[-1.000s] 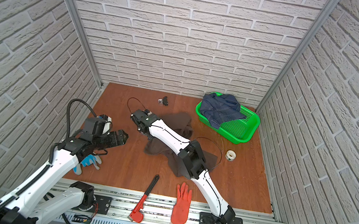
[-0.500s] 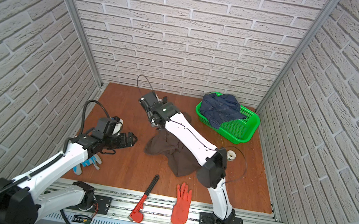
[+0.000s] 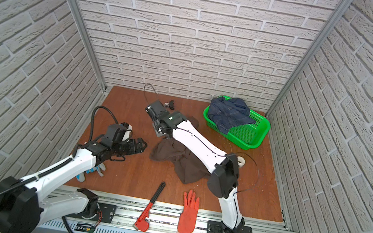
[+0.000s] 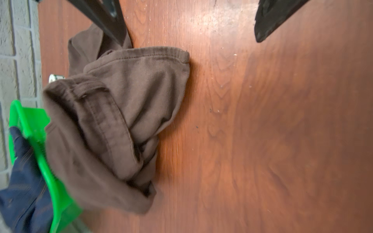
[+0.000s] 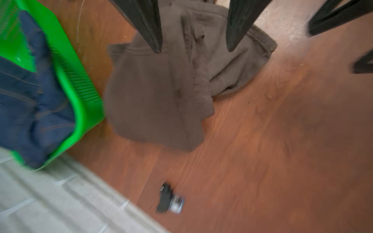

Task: Fold and stack the trousers
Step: Flatten out the trousers at the center of the table.

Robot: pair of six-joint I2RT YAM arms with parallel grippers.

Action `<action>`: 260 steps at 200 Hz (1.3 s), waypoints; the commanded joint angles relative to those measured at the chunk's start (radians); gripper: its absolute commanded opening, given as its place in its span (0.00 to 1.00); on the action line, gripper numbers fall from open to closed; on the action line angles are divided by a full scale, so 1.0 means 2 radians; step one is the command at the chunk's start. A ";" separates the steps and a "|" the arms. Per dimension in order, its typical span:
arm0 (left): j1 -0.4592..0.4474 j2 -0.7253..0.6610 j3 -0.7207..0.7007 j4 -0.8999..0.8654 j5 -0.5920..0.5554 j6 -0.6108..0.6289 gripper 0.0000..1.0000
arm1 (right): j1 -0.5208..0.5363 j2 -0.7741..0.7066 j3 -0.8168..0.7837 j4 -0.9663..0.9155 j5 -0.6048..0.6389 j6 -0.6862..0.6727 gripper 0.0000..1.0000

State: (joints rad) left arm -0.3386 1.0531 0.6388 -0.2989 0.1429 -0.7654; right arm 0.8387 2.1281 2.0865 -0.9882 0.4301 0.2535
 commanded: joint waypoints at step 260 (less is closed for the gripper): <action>-0.009 -0.017 -0.012 -0.008 0.041 0.015 0.98 | -0.005 0.034 0.183 -0.077 0.044 -0.038 0.05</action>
State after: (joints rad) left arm -0.2790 0.9585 0.5953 -0.3721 0.2089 -0.7574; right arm 0.8169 2.4687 2.4733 -1.1542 0.6224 0.1665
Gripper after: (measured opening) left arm 0.982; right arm 0.076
